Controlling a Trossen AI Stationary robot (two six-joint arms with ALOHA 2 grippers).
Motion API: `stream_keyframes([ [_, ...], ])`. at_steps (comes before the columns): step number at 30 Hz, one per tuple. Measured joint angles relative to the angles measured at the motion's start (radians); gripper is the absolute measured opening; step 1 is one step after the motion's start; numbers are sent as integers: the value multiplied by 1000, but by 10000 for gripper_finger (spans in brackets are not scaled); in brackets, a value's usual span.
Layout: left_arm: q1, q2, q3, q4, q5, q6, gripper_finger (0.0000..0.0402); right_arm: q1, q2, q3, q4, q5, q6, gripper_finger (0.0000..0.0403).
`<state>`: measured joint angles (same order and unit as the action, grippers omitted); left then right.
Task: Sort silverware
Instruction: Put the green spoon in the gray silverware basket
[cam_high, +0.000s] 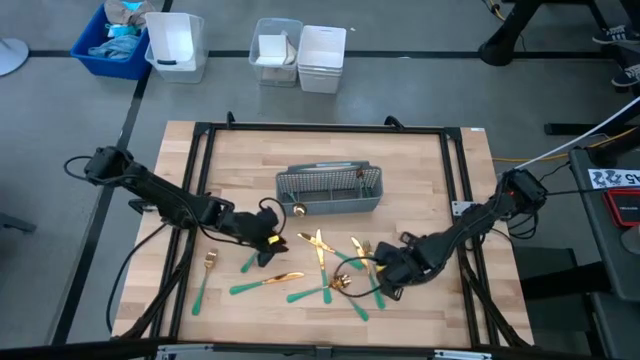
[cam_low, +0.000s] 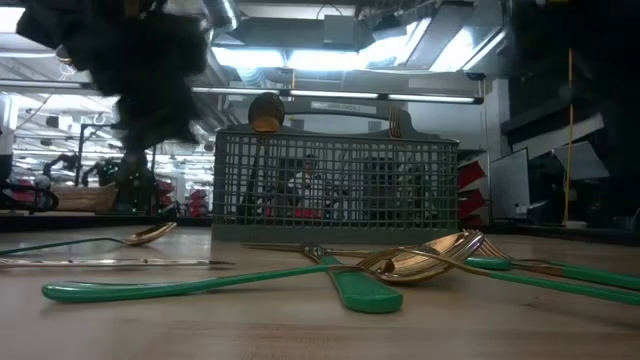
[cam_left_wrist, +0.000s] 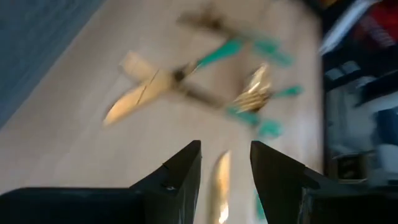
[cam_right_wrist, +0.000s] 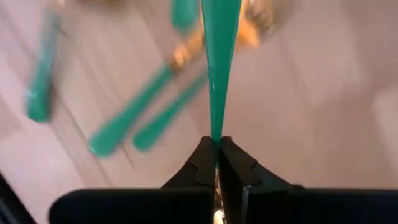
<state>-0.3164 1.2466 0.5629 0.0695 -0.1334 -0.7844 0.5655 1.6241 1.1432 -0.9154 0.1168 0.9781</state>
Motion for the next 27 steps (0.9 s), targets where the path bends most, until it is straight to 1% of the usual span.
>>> stream_keyframes([
  [4,0,4,0,165,-1,99,130,-49,0,86,6,122,-181,9],
  [8,4,4,0,270,-17,151,131,-88,0,147,33,235,-342,6],
  [13,18,8,0,325,-74,158,131,-135,0,177,183,342,-507,9],
  [16,19,11,0,316,-108,164,131,-161,0,180,293,384,-579,10],
  [20,14,11,0,320,-129,266,131,-186,0,180,432,458,-664,11],
  [23,1,11,0,344,-188,356,131,-203,0,180,546,509,-725,11],
  [27,-20,11,0,362,-320,435,131,-221,0,180,695,520,-796,11],
])
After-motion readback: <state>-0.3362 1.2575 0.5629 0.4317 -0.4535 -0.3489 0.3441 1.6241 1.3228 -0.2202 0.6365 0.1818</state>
